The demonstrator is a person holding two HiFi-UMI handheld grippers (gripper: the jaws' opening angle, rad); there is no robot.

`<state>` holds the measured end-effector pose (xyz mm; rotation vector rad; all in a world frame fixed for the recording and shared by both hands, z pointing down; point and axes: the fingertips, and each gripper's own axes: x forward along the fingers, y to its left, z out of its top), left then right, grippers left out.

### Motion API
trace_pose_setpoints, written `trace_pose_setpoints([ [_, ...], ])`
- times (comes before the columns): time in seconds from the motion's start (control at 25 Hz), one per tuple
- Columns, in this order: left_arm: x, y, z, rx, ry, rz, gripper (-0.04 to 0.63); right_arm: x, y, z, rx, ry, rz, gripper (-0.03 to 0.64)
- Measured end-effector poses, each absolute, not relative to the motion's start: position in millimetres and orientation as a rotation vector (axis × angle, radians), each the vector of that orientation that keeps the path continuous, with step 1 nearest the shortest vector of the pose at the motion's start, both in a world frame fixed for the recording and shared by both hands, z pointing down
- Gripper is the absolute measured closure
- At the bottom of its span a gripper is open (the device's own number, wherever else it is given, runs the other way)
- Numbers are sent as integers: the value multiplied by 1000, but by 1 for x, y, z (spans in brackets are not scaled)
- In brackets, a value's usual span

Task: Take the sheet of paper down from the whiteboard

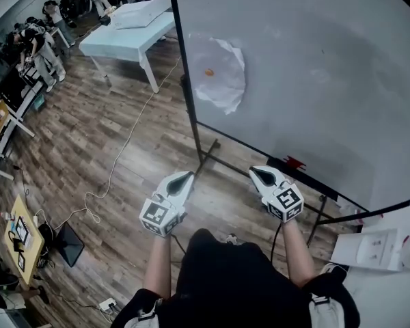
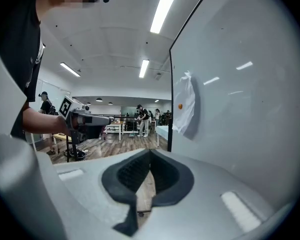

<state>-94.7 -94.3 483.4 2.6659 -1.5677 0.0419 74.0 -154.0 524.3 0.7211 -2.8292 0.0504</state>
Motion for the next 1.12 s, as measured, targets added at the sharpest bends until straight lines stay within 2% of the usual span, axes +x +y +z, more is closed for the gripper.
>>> trace_pose_setpoints([
  [0.64, -157, -189, 470, 2750, -1542, 11, 584, 9, -234, 511, 839, -2842, 63, 614],
  [0.88, -172, -230, 467, 2904, -1661, 288, 584, -7, -262, 493, 1019, -2889, 137, 614],
  [1.12, -177, -262, 452, 2967, -1616, 186, 584, -9, -281, 487, 1088, -2819, 75, 614],
])
